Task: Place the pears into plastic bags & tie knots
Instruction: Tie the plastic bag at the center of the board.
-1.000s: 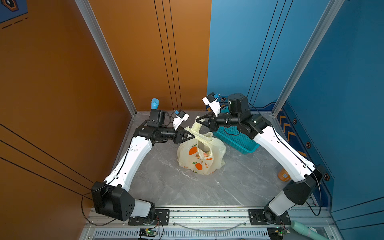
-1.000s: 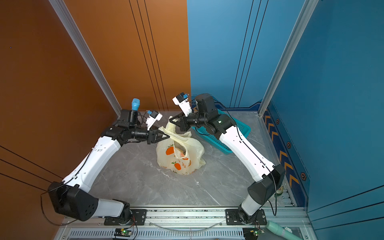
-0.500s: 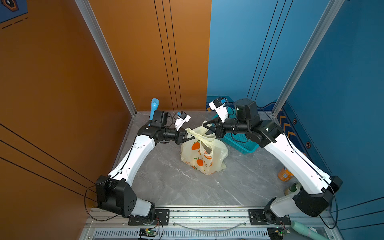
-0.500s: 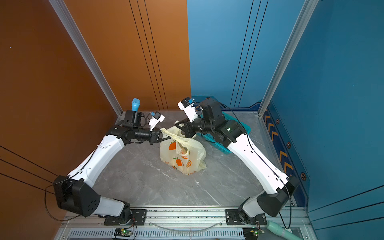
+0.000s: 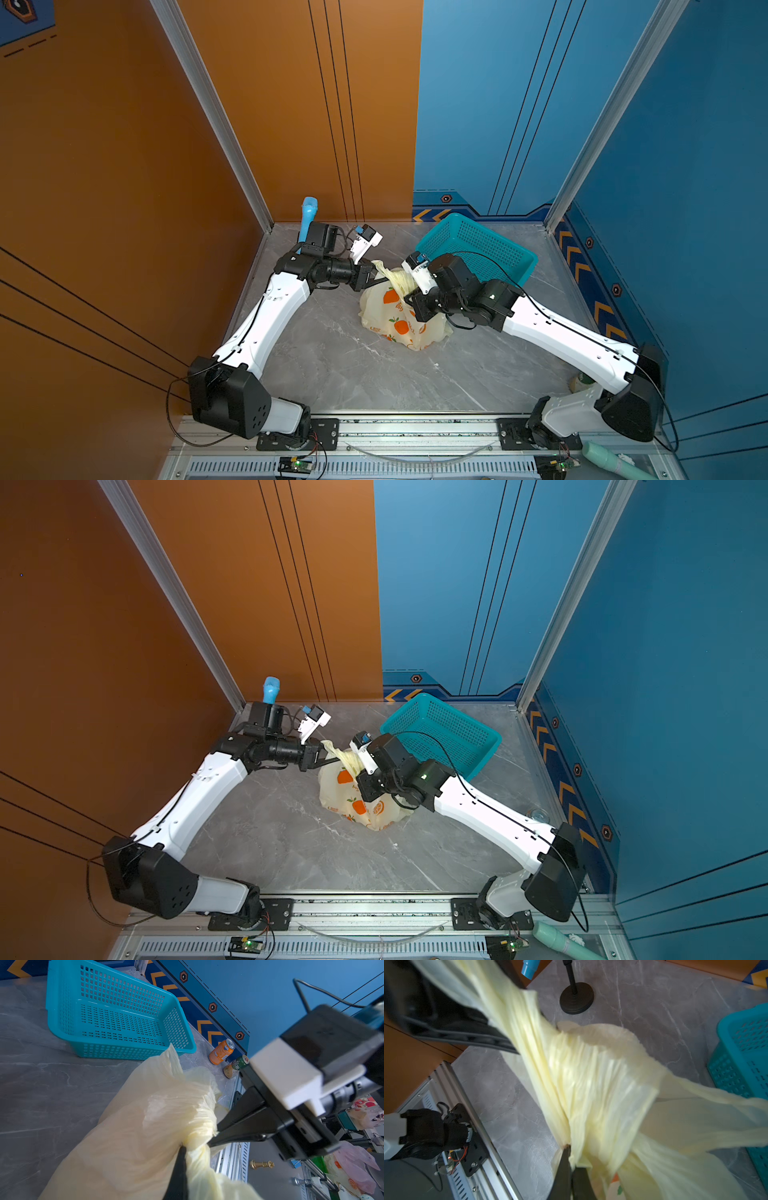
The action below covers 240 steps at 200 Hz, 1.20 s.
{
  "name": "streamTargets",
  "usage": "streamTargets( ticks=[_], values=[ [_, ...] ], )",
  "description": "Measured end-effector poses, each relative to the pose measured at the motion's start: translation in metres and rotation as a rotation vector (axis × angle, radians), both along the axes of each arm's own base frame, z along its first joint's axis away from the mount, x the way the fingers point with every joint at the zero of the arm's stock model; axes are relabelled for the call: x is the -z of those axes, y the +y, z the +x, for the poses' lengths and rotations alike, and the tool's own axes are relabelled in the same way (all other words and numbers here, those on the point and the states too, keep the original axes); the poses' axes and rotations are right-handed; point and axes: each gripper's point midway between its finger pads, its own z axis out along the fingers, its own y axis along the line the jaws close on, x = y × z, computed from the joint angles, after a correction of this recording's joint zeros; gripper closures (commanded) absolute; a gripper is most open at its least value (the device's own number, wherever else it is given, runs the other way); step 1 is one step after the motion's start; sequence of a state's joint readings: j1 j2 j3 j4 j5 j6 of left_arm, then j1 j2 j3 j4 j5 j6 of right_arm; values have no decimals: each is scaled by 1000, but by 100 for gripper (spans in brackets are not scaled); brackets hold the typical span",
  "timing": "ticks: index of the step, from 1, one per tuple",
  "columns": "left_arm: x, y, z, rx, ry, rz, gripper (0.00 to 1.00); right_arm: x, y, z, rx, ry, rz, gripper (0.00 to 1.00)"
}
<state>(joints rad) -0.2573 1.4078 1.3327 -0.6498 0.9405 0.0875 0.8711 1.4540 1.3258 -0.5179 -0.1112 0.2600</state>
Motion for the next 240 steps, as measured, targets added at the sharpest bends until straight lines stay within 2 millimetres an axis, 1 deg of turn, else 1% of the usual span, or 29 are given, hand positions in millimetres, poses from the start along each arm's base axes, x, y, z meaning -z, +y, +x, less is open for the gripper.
streamTargets(
  ticks=[20,40,64,83,97,117,136,147,157,162,171,191,210,216,221,223,225,240],
  values=[
    [4,1,-3,-15,9,18,100,14,5,15,42,-15,-9,100],
    [9,0,-5,-27,12,40,100,22,6,31,94,-47,1,100],
    [10,-3,-12,-31,9,57,100,23,5,49,154,-106,51,100],
    [8,-7,-18,-37,0,69,100,20,9,64,185,-153,119,100],
    [8,-10,-22,-41,-10,82,100,18,18,73,182,-176,180,100],
    [10,-13,-28,-50,-18,105,100,14,37,80,133,-171,289,100],
    [13,-13,-31,-80,-19,126,100,12,53,80,58,-141,389,100],
    [14,-13,-32,-101,-17,126,97,13,61,76,8,-114,441,100],
    [15,-13,-34,-119,-16,124,91,14,66,72,-38,-87,485,100],
    [15,-14,-34,-127,-12,121,85,15,68,70,-59,-74,505,100],
    [15,-15,-37,-136,-6,113,70,15,71,67,-91,-53,536,100],
    [7,-18,-43,-159,-10,80,40,22,77,61,-153,6,586,100],
    [-8,-12,-47,-202,-31,45,20,28,78,58,-188,50,607,100],
    [-14,-9,-48,-218,-44,32,15,29,79,56,-199,59,611,100],
    [-20,-6,-50,-226,-63,22,15,30,79,56,-204,68,612,100],
    [-21,-5,-50,-230,-63,16,11,30,79,55,-207,69,613,100],
    [-23,-4,-51,-234,-65,13,9,30,79,55,-208,72,613,100],
    [-37,7,-56,-269,-101,-12,8,31,79,53,-221,84,616,100]
  ],
)
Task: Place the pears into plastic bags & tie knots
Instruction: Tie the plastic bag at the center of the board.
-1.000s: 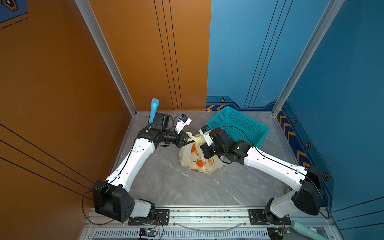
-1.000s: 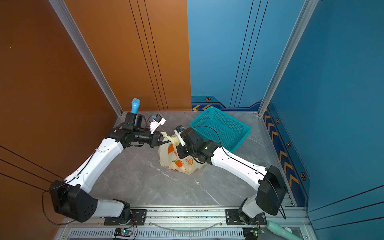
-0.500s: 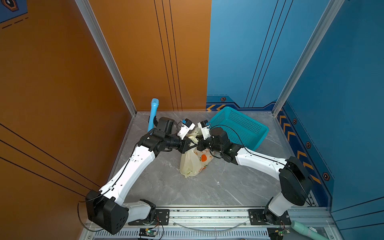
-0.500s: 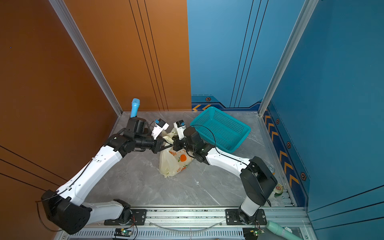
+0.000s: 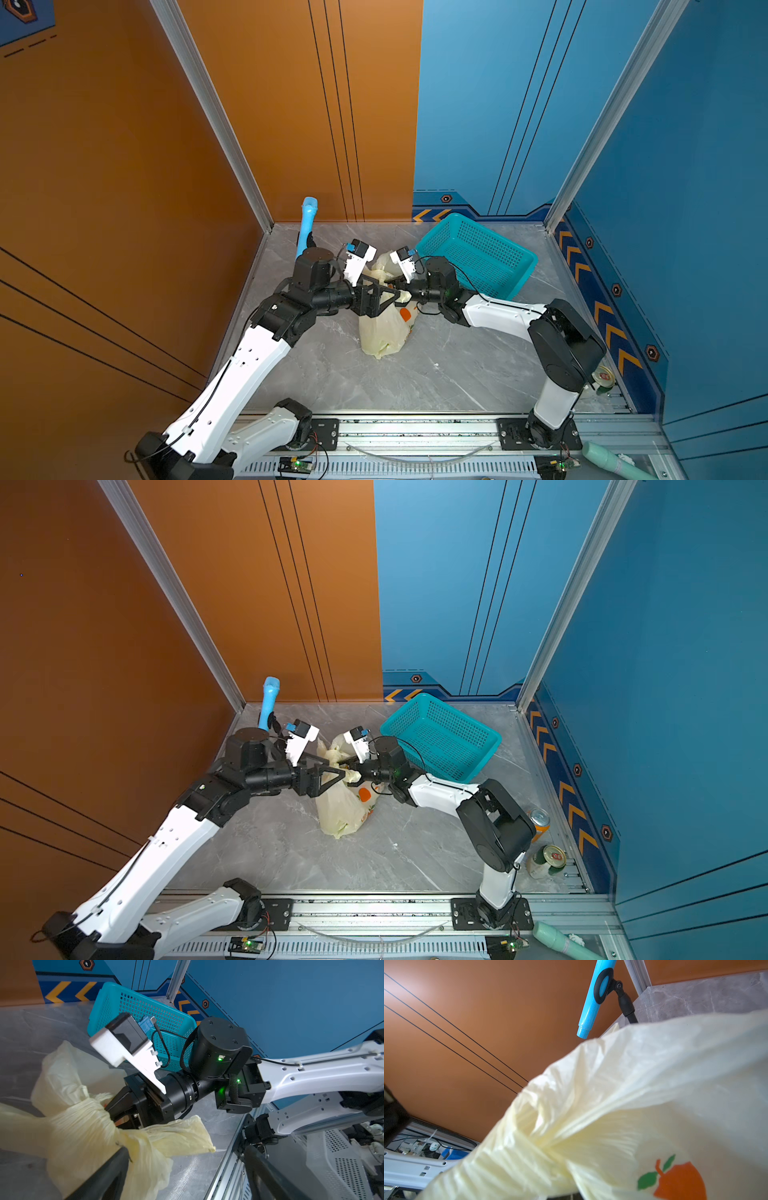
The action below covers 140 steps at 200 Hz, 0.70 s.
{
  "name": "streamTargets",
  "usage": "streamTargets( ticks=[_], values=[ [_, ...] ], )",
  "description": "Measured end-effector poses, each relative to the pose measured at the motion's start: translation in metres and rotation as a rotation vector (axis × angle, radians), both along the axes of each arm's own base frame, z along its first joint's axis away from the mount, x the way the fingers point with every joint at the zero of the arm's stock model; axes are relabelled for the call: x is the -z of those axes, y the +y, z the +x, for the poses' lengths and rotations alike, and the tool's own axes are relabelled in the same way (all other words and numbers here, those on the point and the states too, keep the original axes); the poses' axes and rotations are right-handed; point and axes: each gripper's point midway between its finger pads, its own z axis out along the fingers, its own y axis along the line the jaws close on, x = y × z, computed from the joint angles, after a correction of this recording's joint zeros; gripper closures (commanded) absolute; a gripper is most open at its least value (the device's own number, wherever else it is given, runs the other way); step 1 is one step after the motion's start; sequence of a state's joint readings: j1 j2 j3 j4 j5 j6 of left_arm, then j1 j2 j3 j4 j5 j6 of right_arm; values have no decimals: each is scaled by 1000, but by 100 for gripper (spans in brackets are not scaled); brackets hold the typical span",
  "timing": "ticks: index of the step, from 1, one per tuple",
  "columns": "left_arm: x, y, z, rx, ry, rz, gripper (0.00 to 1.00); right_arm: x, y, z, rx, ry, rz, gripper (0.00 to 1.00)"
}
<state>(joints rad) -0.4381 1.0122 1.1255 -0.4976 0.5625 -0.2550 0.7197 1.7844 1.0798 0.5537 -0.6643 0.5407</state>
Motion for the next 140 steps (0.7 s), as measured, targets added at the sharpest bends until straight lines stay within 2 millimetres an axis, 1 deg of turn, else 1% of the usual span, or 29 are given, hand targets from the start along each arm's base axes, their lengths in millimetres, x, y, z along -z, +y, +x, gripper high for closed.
streamTargets(
  ticks=[12,24,26,32,41,48,62,72,85,103,124,140],
  values=[
    [-8,9,-2,-30,-26,-12,9,0,1,-2,-14,3,2,100],
    [-11,20,-1,-71,-43,-16,12,0,1,-3,-20,3,3,100],
    [-11,22,-1,-79,-43,-16,17,0,1,-3,-21,3,3,100],
    [-11,27,0,-102,-45,-14,24,-1,2,-3,-22,3,4,100],
    [-8,36,4,-151,-35,-6,41,-2,3,-2,-25,1,6,100],
    [-5,43,8,-190,-28,6,52,-2,3,-2,-25,1,7,100],
    [5,56,18,-268,-1,34,66,-2,5,-2,-28,4,8,100],
    [14,63,26,-308,33,47,73,-1,8,-1,-29,8,8,100],
    [26,66,37,-328,82,59,78,3,12,-1,-29,19,6,100],
    [52,57,48,-303,176,74,81,7,19,0,-26,33,13,100],
    [82,44,49,-250,274,82,84,6,29,6,-2,42,46,100],
    [93,36,47,-216,317,75,86,3,36,13,21,49,90,100]
  ],
)
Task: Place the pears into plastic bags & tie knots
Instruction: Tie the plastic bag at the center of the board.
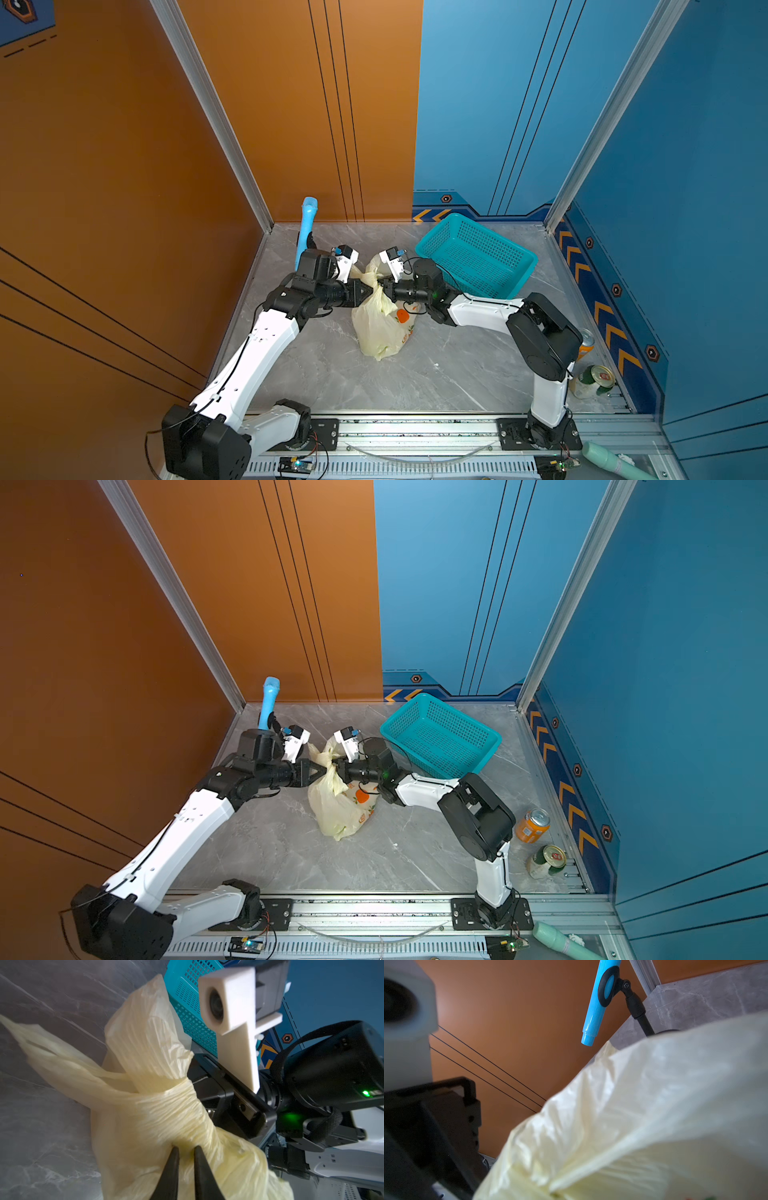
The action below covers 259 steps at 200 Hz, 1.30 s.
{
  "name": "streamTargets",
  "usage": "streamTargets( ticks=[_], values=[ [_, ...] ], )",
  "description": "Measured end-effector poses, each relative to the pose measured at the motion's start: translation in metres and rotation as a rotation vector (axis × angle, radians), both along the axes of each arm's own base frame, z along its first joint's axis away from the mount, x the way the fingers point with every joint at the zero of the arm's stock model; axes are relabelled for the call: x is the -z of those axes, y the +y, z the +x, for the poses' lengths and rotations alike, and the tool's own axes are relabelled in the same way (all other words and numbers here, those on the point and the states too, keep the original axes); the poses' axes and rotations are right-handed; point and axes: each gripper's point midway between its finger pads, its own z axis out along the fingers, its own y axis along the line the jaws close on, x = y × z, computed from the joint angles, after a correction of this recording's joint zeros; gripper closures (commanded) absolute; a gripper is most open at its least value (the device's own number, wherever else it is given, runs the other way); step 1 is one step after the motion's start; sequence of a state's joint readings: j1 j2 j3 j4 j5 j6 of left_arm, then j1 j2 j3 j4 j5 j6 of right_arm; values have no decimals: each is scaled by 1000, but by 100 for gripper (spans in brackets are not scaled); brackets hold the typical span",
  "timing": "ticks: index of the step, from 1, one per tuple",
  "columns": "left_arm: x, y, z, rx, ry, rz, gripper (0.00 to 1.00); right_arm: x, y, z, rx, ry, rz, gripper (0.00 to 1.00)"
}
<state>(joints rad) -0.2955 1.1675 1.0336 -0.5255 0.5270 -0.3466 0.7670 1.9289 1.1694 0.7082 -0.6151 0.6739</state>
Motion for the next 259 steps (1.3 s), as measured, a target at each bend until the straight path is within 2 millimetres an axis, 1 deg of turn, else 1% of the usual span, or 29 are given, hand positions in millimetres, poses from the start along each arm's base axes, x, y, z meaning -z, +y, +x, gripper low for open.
streamTargets(
  ticks=[27,42,52,58,71,77,83,96,112,124,137,160,178,197,212,237,259],
  values=[
    [10,-9,-6,40,36,-51,87,-11,11,12,20,3,93,100],
    [14,-8,-7,36,44,-66,87,-19,14,17,20,-3,145,100],
    [14,-10,-9,42,46,-89,84,-27,15,21,22,-11,185,100],
    [12,-11,-11,48,44,-106,78,-31,16,22,21,-15,207,100],
    [3,-10,-14,44,30,-148,59,-45,15,21,15,-31,264,100],
    [-4,-8,-15,42,13,-166,54,-52,14,20,12,-39,289,100],
    [-11,-5,-16,35,-10,-182,52,-60,13,19,7,-49,318,100],
    [-31,3,-17,15,-78,-208,51,-75,10,16,-1,-69,372,100],
    [-53,18,-20,-27,-152,-222,55,-88,6,14,-9,-89,421,100],
    [-63,31,-18,-77,-192,-217,59,-94,3,13,-13,-101,446,100],
    [-68,47,-12,-149,-211,-203,63,-99,1,12,-17,-113,465,100],
    [-61,69,0,-256,-182,-186,63,-100,-3,13,-14,-116,476,100],
    [-53,75,9,-293,-143,-193,63,-92,-7,13,-9,-106,465,100],
    [-51,72,16,-292,-119,-224,63,-81,-13,13,-1,-84,444,100],
    [-58,68,21,-281,-126,-271,61,-76,-17,10,-3,-73,431,100],
    [-72,57,28,-239,-145,-365,55,-79,-22,3,-21,-78,432,100],
    [-71,43,30,-192,-123,-424,53,-81,-21,-2,-37,-83,434,100]
  ],
)
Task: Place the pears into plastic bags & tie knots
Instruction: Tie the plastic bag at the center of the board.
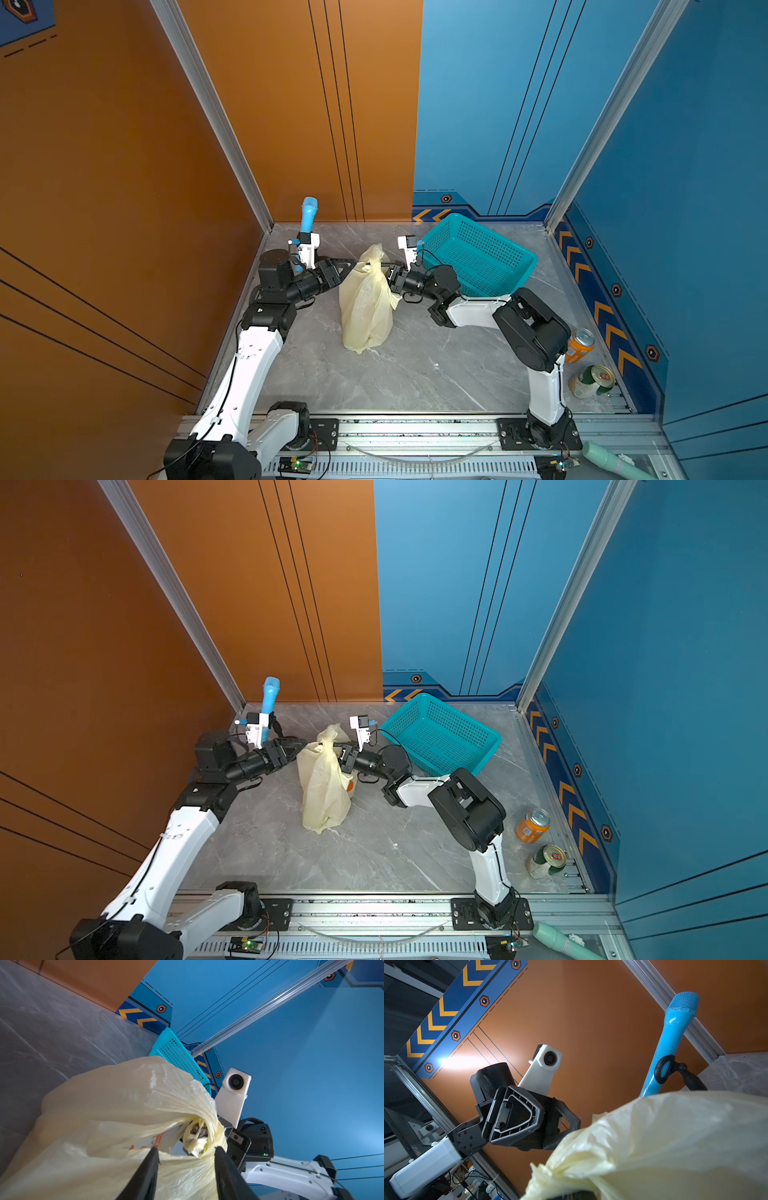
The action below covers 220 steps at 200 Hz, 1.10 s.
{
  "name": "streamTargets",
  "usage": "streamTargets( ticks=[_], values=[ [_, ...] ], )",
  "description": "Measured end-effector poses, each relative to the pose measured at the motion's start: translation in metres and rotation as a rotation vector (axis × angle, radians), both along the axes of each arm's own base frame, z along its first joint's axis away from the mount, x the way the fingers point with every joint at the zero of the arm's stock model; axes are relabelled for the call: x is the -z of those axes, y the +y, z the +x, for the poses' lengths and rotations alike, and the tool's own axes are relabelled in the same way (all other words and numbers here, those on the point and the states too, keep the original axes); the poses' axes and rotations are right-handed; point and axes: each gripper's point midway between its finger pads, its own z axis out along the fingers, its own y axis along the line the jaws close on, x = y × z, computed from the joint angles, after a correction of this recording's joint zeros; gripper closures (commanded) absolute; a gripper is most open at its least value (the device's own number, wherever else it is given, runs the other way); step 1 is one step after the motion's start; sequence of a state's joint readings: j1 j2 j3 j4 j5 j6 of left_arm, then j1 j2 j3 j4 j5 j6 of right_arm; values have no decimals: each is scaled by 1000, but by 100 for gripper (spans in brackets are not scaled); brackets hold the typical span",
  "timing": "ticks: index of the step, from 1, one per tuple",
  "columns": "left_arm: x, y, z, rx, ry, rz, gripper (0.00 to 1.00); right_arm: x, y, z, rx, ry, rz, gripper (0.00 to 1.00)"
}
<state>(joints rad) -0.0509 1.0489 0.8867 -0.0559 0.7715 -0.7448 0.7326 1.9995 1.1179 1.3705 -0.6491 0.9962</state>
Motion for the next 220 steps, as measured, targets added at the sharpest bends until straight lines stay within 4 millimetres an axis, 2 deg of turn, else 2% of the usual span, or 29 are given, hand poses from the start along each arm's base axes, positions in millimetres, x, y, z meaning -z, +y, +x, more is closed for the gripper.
streamTargets(
  ticks=[25,43,93,125,147,177,196,220],
  values=[
    [6,-20,-5,68,18,-29,57,0,2,-2,-7,0,0,100],
    [8,-27,-7,90,25,-39,61,0,3,-4,-10,0,0,100],
    [14,-28,-5,78,38,-51,80,-1,4,-5,-16,3,3,100],
    [14,-29,-3,77,39,-56,100,-3,-1,4,16,13,13,100],
    [14,-31,-3,82,28,-58,100,-4,-2,5,21,13,13,100],
    [14,-31,-3,81,24,-60,100,-2,-4,5,32,32,-21,79],
    [10,-31,-4,82,7,-62,100,2,-13,2,51,44,-79,70],
    [8,-30,-4,80,0,-62,100,7,-28,-9,74,55,-158,64]
  ],
)
